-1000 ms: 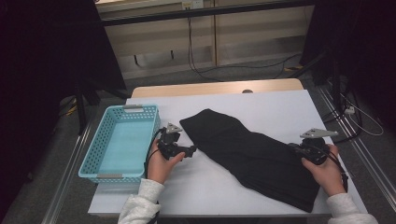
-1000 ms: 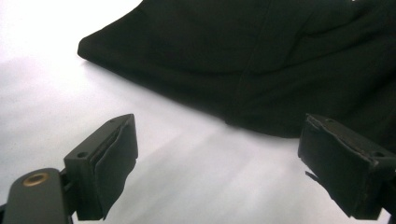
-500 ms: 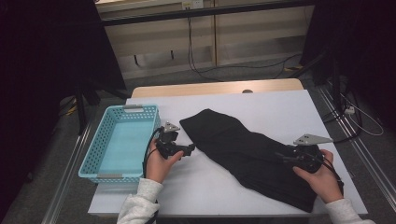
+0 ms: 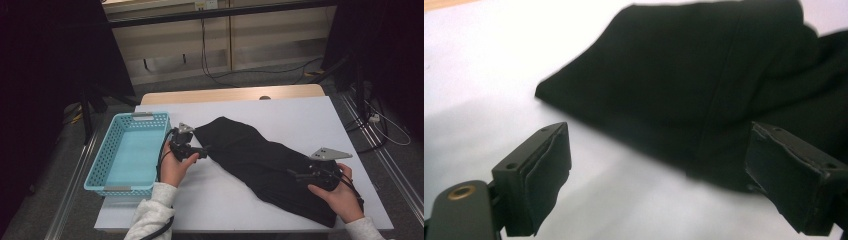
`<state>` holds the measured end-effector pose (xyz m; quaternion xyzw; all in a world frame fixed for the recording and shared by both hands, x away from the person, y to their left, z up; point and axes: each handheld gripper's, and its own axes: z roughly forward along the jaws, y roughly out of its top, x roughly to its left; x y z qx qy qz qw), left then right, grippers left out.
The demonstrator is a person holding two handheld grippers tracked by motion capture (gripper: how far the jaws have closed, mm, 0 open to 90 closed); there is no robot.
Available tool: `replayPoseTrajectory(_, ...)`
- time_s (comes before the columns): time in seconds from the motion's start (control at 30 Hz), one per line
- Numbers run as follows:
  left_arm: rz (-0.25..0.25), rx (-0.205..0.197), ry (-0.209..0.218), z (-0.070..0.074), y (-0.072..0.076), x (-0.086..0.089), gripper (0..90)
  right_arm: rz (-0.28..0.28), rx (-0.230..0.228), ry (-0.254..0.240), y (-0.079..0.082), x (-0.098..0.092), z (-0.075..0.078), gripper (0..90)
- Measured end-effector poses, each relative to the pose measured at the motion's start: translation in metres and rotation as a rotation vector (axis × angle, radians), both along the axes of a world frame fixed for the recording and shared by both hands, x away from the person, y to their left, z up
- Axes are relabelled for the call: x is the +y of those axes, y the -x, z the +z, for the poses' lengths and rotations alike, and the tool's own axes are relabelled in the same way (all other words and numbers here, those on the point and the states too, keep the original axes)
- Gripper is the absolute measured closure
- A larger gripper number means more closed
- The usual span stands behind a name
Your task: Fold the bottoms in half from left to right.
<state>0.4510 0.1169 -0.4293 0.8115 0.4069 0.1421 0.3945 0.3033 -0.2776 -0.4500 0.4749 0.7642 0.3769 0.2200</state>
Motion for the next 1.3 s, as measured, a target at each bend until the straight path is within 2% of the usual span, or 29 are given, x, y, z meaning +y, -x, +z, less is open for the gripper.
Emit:
replayPoseTrajectory(0.03,0.011,0.002,0.015,0.000,-0.004,-0.001,11.8,0.008,-0.005,0.004,0.001,0.001,0.000,22.4)
replayPoseTrajectory(0.13,0.029,0.001,-0.026,0.000,-0.016,-0.001,12.1,0.019,-0.011,0.005,0.006,0.001,0.002,20.7)
replayPoseTrajectory(0.27,0.038,0.014,-0.046,0.000,-0.027,-0.007,12.7,0.018,-0.012,-0.001,0.010,0.001,0.002,19.6)
replayPoseTrajectory(0.4,0.054,-0.003,-0.042,0.001,-0.036,-0.010,13.8,0.022,-0.014,-0.004,0.013,0.001,0.002,19.0)
replayPoseTrajectory(0.43,0.074,-0.004,-0.044,-0.001,-0.042,-0.010,13.8,0.023,-0.017,-0.006,0.014,0.002,0.002,18.8)
replayPoseTrajectory(0.63,0.112,-0.012,-0.084,-0.007,-0.058,-0.010,15.5,0.043,-0.018,-0.014,0.015,0.004,0.002,18.5)
replayPoseTrajectory(0.67,0.121,0.016,-0.082,-0.010,-0.064,-0.008,16.6,0.047,-0.018,-0.015,0.015,0.004,0.002,18.5)
replayPoseTrajectory(0.77,0.114,0.021,-0.114,-0.017,-0.070,-0.007,17.4,0.053,-0.019,-0.017,0.016,0.005,0.002,18.5)
replayPoseTrajectory(0.8,0.102,0.040,-0.106,-0.019,-0.073,-0.007,18.4,0.057,-0.020,-0.019,0.016,0.005,0.002,18.5)
replayPoseTrajectory(0.83,0.098,0.051,-0.078,-0.023,-0.074,-0.008,19.1,0.058,-0.021,-0.019,0.016,0.005,0.002,18.5)
replayPoseTrajectory(0.9,0.082,0.073,-0.102,-0.028,-0.077,-0.008,24.8,0.060,-0.020,-0.021,0.016,0.005,0.002,18.5)
replayPoseTrajectory(0.97,0.085,0.078,-0.089,-0.029,-0.079,-0.006,28.3,0.058,-0.019,-0.021,0.016,0.005,0.003,18.5)
replayPoseTrajectory(1.07,0.082,0.095,-0.094,-0.026,-0.079,-0.006,37.5,0.058,-0.018,-0.017,0.015,0.004,0.002,19.5)
replayPoseTrajectory(1.13,0.070,0.115,-0.079,-0.025,-0.078,-0.006,49.0,0.058,-0.016,-0.016,0.015,0.003,0.001,19.5)
replayPoseTrajectory(1.17,0.062,0.120,-0.072,-0.024,-0.077,-0.006,57.1,0.056,-0.018,-0.016,0.016,0.003,0.002,19.4)
replayPoseTrajectory(1.2,0.054,0.116,-0.096,-0.023,-0.076,-0.006,66.0,0.056,-0.019,-0.016,0.015,0.003,0.002,19.3)
replayPoseTrajectory(1.23,0.058,0.127,-0.080,-0.023,-0.076,-0.006,77.0,0.057,-0.020,-0.015,0.016,0.003,0.002,19.4)
replayPoseTrajectory(1.27,0.060,0.134,-0.068,-0.024,-0.075,-0.006,82.9,0.058,-0.019,-0.014,0.016,0.004,0.002,19.4)
replayPoseTrajectory(1.3,0.064,0.133,-0.069,-0.024,-0.075,-0.007,83.2,0.061,-0.020,-0.015,0.016,0.005,0.002,19.3)
